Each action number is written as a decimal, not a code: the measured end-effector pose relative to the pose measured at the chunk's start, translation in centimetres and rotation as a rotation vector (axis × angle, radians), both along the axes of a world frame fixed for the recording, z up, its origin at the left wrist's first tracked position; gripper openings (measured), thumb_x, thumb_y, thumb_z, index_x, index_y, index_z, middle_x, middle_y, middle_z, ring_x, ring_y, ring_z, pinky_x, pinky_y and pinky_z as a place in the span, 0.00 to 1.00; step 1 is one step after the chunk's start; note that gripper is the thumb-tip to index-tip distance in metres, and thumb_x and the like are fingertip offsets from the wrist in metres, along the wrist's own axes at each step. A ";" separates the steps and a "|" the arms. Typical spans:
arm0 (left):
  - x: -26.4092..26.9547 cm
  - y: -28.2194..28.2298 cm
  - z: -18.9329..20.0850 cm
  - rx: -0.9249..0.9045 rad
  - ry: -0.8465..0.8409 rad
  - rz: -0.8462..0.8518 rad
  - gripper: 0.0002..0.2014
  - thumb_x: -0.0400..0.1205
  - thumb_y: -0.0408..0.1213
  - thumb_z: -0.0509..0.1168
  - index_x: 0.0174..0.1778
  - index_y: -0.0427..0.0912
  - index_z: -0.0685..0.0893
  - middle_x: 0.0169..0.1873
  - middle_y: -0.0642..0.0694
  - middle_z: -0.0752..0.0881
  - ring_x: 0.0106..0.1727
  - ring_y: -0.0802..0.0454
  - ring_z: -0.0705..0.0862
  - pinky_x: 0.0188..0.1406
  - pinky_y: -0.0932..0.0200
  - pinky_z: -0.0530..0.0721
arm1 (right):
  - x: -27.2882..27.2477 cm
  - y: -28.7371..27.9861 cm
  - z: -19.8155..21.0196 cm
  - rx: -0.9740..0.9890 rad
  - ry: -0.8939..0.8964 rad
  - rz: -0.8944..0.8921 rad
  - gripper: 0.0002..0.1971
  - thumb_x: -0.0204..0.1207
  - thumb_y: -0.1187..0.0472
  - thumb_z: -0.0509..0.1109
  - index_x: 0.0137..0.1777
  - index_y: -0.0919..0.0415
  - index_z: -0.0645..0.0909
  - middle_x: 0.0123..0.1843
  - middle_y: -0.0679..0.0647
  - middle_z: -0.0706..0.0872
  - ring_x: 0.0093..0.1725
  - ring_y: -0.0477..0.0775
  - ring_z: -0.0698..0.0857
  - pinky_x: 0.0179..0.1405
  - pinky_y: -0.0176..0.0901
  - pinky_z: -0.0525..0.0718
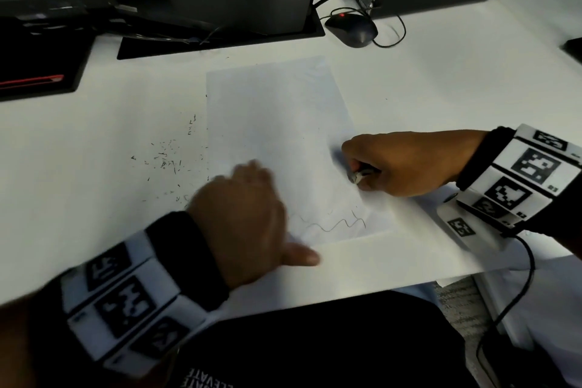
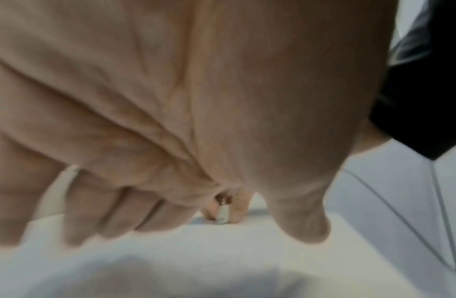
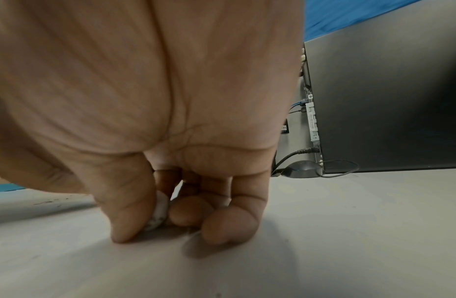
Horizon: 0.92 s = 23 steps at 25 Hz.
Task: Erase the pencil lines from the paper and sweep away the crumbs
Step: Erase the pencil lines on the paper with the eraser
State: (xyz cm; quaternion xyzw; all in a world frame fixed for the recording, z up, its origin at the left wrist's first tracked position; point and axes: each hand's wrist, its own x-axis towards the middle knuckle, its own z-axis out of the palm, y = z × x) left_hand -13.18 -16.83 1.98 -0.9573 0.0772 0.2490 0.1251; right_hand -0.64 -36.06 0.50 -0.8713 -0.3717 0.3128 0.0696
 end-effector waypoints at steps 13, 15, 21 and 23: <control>-1.6 1.0 -1.1 -0.044 0.063 -0.019 0.62 0.67 0.85 0.31 0.87 0.38 0.42 0.87 0.37 0.43 0.88 0.45 0.47 0.83 0.44 0.55 | -0.3 0.4 0.4 -0.065 -0.038 -0.014 0.06 0.77 0.63 0.64 0.41 0.57 0.69 0.43 0.55 0.79 0.36 0.52 0.72 0.39 0.55 0.80; -2.0 1.5 -1.8 0.012 0.176 0.009 0.66 0.63 0.87 0.31 0.86 0.38 0.37 0.87 0.37 0.38 0.88 0.45 0.42 0.84 0.42 0.54 | -0.4 0.4 0.5 -0.074 -0.045 -0.013 0.07 0.77 0.62 0.64 0.41 0.56 0.69 0.42 0.53 0.79 0.36 0.52 0.73 0.40 0.53 0.80; -1.0 1.5 0.4 0.021 -0.203 -0.171 0.48 0.69 0.83 0.40 0.55 0.48 0.87 0.54 0.44 0.86 0.53 0.47 0.85 0.46 0.52 0.83 | -0.2 0.4 0.4 -0.077 -0.038 -0.019 0.08 0.78 0.59 0.66 0.40 0.55 0.69 0.40 0.54 0.80 0.35 0.52 0.74 0.36 0.50 0.78; -0.6 -3.4 -0.9 -0.255 -0.123 -0.224 0.47 0.76 0.76 0.55 0.80 0.41 0.70 0.81 0.38 0.68 0.79 0.42 0.70 0.69 0.46 0.74 | -0.1 0.3 0.4 -0.051 -0.011 -0.018 0.06 0.78 0.59 0.66 0.42 0.56 0.71 0.41 0.54 0.81 0.36 0.51 0.76 0.37 0.51 0.80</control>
